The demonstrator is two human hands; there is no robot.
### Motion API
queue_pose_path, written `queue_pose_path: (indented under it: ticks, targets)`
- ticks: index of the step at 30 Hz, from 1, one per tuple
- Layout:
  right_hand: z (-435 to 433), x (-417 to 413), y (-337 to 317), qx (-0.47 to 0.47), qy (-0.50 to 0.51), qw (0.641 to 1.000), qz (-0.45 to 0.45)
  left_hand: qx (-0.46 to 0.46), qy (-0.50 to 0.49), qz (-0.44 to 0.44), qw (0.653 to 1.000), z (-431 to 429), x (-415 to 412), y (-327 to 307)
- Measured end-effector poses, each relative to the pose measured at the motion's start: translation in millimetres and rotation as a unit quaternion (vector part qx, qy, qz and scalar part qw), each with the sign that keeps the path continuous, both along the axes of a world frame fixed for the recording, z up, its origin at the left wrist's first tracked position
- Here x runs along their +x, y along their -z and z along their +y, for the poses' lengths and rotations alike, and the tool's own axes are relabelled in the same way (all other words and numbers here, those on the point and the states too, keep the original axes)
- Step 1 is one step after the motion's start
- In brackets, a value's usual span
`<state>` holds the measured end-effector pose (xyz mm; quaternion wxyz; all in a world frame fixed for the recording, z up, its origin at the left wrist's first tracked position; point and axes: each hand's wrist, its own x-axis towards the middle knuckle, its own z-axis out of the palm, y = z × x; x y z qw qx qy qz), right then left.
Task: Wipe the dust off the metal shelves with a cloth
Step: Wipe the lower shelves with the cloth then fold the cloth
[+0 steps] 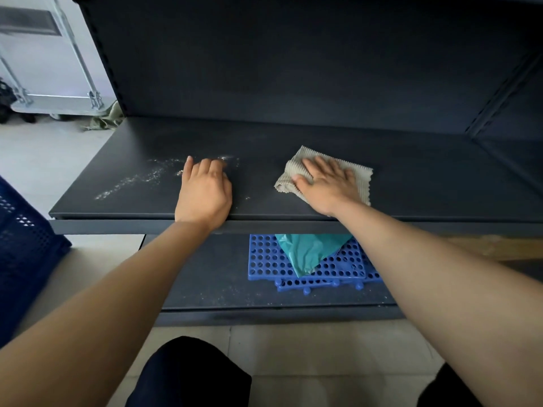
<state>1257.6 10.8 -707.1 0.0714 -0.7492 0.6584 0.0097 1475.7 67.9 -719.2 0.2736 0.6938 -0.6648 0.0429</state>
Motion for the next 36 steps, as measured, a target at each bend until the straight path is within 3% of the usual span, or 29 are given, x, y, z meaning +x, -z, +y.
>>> queue_pose_path:
  ticks: [20,32,36]
  targets:
    - [23.0,67.0,1.4,-0.002,-0.009,1.000,-0.016,0.044,0.094,0.019,0.994,1.1,7.7,-0.1]
    - [4.4,64.6,0.5,-0.004,-0.048,0.999,-0.021,0.026,0.084,0.034,0.996,0.8,15.2,-1.9]
    - [-8.3,78.4,-0.1,-0.001,-0.079,0.997,-0.018,0.010,0.038,0.028,0.999,3.8,40.2,-7.7]
